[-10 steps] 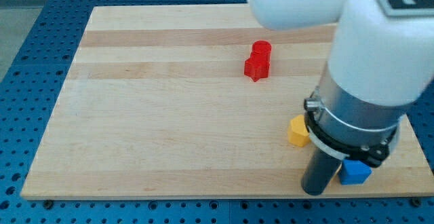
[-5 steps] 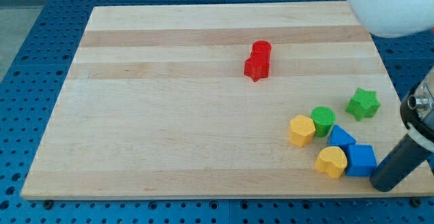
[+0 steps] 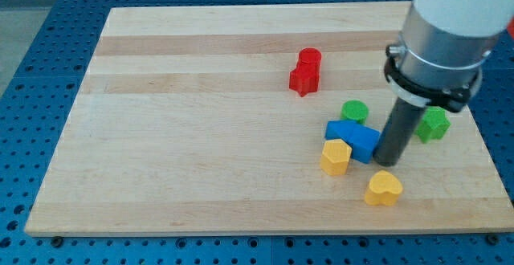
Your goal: Push the blue cube and blue triangle to the center
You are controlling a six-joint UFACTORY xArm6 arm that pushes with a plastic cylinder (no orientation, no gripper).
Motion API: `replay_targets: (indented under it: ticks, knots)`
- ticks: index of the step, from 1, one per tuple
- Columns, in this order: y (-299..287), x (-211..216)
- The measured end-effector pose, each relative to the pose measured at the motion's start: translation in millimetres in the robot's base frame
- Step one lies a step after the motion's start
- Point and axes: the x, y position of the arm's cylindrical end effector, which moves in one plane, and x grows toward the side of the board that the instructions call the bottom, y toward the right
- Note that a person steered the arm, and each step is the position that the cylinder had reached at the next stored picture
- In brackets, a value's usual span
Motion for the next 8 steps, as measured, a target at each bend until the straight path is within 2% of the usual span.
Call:
replay_targets:
  ticks: [2,5,8]
  knots:
    - [-45.1,-31.3]
    - [-133.9,-31.4]
    - [-203.4,-62.1]
